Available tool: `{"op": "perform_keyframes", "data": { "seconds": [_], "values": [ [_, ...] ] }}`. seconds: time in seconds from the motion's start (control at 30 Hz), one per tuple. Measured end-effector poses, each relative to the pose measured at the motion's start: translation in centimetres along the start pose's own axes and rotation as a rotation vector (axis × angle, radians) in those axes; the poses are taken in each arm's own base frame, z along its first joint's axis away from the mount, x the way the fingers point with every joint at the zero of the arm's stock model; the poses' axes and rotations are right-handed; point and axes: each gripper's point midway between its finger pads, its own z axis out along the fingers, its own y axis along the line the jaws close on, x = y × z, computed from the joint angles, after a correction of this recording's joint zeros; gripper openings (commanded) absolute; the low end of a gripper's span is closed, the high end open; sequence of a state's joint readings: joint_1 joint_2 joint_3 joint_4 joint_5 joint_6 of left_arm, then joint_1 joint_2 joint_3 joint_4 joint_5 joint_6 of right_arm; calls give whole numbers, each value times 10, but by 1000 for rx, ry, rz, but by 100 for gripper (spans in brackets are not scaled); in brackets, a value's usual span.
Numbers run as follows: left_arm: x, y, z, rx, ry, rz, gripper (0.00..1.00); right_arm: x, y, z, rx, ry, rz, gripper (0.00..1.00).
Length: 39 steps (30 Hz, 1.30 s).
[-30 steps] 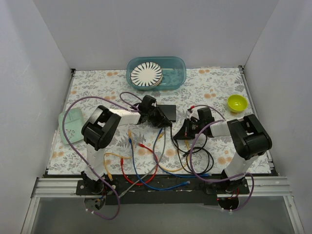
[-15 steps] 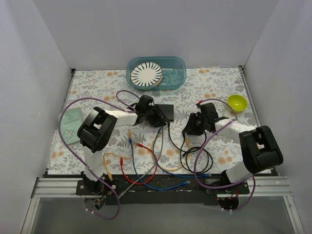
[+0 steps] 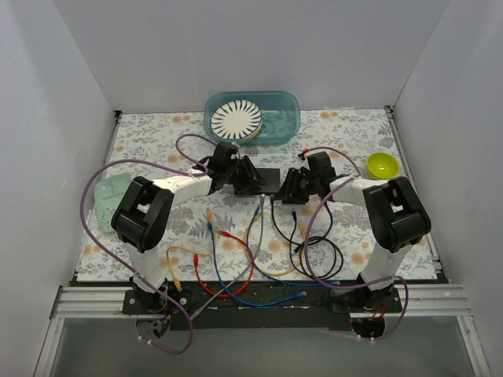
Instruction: Pull the plug from the switch port
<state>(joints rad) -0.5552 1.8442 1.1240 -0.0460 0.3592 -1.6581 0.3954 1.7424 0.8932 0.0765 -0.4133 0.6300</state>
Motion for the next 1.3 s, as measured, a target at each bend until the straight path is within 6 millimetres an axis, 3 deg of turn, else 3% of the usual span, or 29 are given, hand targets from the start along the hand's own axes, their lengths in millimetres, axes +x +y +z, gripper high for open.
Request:
{"op": "perform_keyframes", "data": {
  "seconds": [0.1,0.27,0.33,0.37,0.87,1.3],
  "values": [
    [-28,9,-7,-25,-63,-37,35,12,1,12,-30,51,34,48],
    [-81,46,-14,-102,-156,-124,33,11,8,20,-80,50,63,46],
    [-91,62,-12,-134,-165,-146,32,9,10,22,-90,43,75,46],
    [-92,69,-10,-147,-160,-161,32,8,10,23,-92,39,79,46],
    [-70,64,-6,-82,-78,-141,30,-5,9,33,-85,-9,186,38],
    [-62,66,-10,-70,-61,-143,29,-11,4,33,-180,-97,322,36]
  ]
}}
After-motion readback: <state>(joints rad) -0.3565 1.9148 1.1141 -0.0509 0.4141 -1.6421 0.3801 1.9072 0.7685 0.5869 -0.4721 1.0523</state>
